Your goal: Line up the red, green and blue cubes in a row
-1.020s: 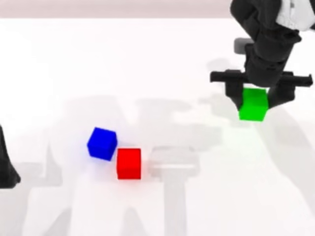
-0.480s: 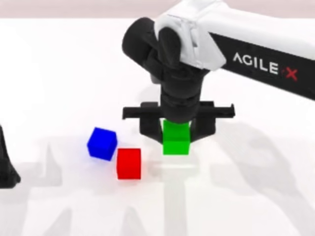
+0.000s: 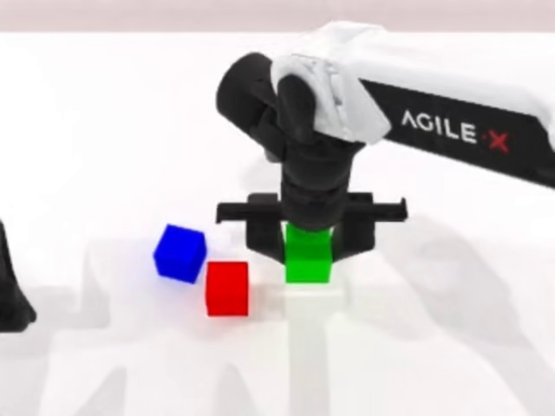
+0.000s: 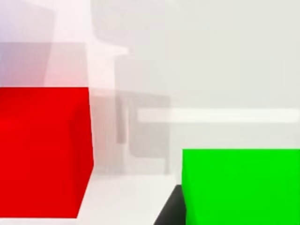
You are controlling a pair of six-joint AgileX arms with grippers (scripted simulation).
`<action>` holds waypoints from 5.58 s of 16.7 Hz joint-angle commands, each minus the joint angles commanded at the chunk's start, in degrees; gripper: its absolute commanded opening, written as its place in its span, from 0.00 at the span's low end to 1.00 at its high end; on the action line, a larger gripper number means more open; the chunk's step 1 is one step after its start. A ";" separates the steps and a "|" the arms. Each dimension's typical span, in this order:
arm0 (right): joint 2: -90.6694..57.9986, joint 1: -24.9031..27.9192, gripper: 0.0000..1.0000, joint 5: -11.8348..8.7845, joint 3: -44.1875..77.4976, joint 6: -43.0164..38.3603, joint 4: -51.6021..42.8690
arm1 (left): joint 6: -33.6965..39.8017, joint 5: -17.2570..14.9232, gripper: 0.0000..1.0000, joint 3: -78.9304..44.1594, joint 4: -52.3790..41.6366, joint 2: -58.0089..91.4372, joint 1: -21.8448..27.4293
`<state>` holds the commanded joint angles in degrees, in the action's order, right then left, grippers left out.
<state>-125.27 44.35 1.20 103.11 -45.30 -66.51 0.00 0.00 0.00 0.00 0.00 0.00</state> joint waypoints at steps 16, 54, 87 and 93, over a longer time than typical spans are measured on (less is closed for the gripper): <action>-2.13 0.23 0.45 0.18 -6.98 -0.02 8.99 | 0.00 0.00 1.00 0.00 0.00 0.00 0.00; 16.47 -5.58 1.00 1.93 -9.49 6.09 3.89 | 1.35 -0.22 1.00 -12.77 -9.11 13.90 3.78; 125.26 -43.77 1.00 -1.20 -103.11 45.30 66.51 | 8.57 -0.09 1.00 -86.75 -61.96 114.93 24.84; 125.26 -43.77 1.00 -1.20 -103.11 45.30 66.51 | 8.52 -0.12 1.00 -78.96 -49.26 119.40 24.86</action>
<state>0.00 0.57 0.00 0.00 0.00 0.00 8.52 -0.12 -78.96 -49.26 119.40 24.86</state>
